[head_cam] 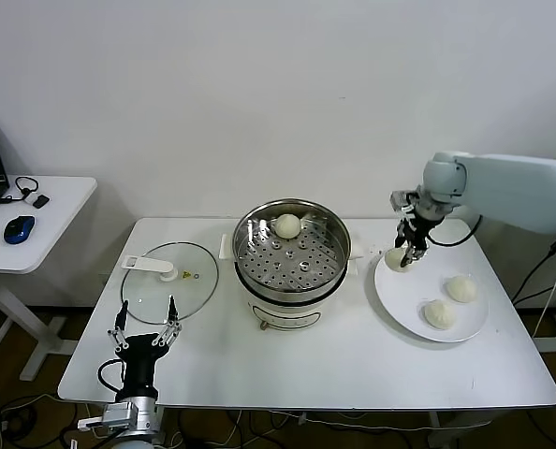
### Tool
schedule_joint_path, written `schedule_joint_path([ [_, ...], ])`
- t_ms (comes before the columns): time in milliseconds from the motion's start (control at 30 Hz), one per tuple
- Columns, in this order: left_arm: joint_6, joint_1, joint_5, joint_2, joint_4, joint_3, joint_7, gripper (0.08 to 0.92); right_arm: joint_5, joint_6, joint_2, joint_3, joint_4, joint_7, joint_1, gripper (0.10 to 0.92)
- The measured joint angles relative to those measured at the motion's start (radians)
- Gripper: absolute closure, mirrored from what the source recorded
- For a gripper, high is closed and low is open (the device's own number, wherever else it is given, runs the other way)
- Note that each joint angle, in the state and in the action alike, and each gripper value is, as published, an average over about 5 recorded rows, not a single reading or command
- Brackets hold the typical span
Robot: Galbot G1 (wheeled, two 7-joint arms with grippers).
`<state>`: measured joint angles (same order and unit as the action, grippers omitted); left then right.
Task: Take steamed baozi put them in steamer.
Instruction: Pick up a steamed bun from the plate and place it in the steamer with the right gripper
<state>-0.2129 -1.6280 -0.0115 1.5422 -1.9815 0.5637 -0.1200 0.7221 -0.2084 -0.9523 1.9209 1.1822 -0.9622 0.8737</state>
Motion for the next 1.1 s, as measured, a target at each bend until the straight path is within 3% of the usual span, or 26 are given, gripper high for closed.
schedule_joint_path([
  [433, 0.001, -0.003, 0.002, -0.004, -0.013, -0.017, 0.001, 0.177, 0.173, -0.045, -0.125, 0.002, 0.095, 0.017, 0.169, 0.505],
  [1100, 0.002, -0.008, 0.003, -0.007, -0.025, -0.018, 0.003, 0.177, 0.27, -0.118, -0.409, -0.123, -0.031, 0.091, 0.007, 0.508],
])
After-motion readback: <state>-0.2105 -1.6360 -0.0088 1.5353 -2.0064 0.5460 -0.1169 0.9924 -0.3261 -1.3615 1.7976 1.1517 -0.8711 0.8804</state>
